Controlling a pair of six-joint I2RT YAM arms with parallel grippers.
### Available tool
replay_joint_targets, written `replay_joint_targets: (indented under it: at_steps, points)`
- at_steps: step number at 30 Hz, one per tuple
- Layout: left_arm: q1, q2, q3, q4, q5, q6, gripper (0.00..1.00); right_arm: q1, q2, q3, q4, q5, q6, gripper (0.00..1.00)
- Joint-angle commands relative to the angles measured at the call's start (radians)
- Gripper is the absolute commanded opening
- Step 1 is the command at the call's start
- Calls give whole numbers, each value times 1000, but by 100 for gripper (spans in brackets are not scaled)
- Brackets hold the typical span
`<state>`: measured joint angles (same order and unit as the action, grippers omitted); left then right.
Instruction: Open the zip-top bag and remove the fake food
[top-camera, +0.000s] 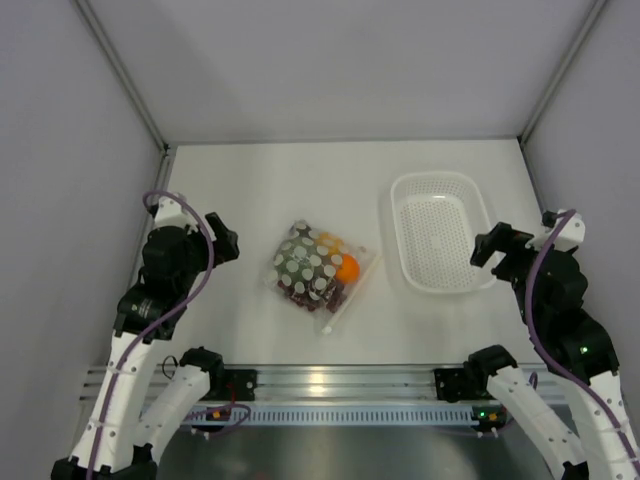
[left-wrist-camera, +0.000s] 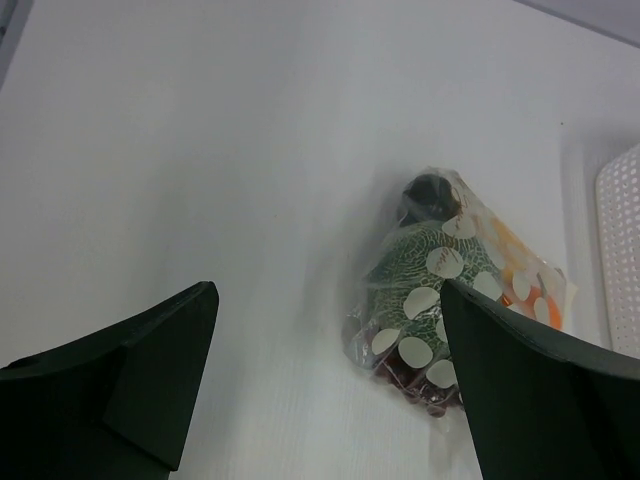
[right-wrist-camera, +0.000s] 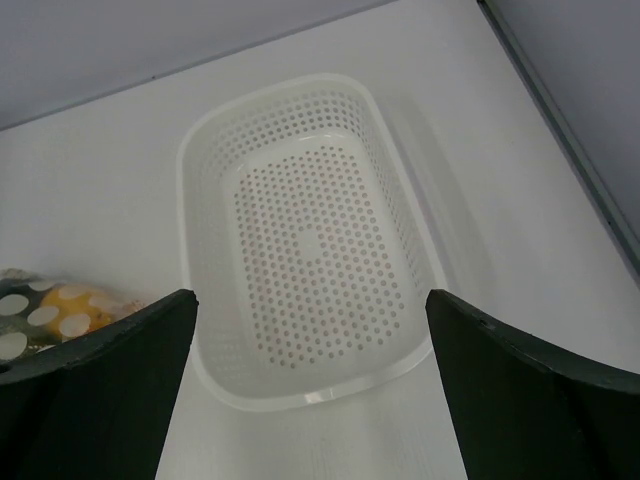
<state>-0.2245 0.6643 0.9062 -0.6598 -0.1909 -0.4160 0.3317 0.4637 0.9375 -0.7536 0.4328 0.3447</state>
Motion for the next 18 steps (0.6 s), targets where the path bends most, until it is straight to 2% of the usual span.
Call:
replay_joint_targets:
  at_steps: [1, 7, 10, 11, 13, 14, 18]
  points:
    - [-1, 27, 59, 17, 57, 17, 99, 9, 1, 26, -13, 15, 10, 100]
    - [-3, 165, 117, -1, 154, 2, 99, 9, 70, 21, -47, 0, 30, 99]
    - [-71, 262, 167, -20, 82, -33, 99, 9, 104, 17, -55, -20, 31, 99]
    - [-173, 285, 181, -24, -50, -41, 99, 9, 121, 15, -59, -20, 34, 99]
    - [-300, 369, 229, -49, -178, -70, 99, 9, 138, 18, -75, -28, 34, 99]
    - [-412, 401, 243, -61, -265, -81, 99, 7, 153, 20, -79, -28, 36, 99]
    - [-636, 582, 304, -73, -456, -115, 99, 9, 170, 21, -107, -34, 40, 99]
